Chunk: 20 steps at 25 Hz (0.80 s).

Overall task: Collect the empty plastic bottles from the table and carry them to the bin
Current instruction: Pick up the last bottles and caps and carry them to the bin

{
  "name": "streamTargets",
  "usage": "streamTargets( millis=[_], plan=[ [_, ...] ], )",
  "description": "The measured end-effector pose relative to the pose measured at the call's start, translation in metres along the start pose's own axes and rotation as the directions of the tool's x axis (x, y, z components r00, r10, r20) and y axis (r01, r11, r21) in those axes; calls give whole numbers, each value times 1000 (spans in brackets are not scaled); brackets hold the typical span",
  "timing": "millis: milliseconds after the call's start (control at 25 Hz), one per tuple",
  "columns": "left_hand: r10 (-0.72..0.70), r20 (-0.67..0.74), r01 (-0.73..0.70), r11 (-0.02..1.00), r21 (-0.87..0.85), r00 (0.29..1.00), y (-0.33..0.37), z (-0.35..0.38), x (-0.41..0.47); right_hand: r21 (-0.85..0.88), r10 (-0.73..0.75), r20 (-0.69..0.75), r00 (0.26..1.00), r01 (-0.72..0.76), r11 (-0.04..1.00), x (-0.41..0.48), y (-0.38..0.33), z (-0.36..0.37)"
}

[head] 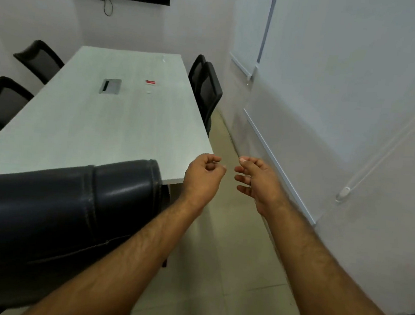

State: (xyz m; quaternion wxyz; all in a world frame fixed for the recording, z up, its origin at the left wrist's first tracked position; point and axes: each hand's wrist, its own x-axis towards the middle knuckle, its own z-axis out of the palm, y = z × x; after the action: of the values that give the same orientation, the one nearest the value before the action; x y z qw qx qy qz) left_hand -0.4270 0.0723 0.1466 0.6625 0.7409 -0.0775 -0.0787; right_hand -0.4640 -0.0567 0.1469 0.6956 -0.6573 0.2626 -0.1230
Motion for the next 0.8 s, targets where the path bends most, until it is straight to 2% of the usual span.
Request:
streamTargets(
  millis=[240,400,560,800],
  plan=[
    [-127,-180,113,990,-87,975,-26,105,142,-29,11,48,999,-9,1000,177,2,-44],
    [-170,-303,142,983,-115,938,-17,164,245,-104,58,186,981,-40,994,299,-17,-68],
    [-160,-420,142,987,-74,893,-3,196,340,-158,70,309,948,-22,987,407,-53,-69],
    [-102,-561,117,993,-10,822,-13,205,481,-194,35,471,881,65,979,559,-88,-34]
  ],
)
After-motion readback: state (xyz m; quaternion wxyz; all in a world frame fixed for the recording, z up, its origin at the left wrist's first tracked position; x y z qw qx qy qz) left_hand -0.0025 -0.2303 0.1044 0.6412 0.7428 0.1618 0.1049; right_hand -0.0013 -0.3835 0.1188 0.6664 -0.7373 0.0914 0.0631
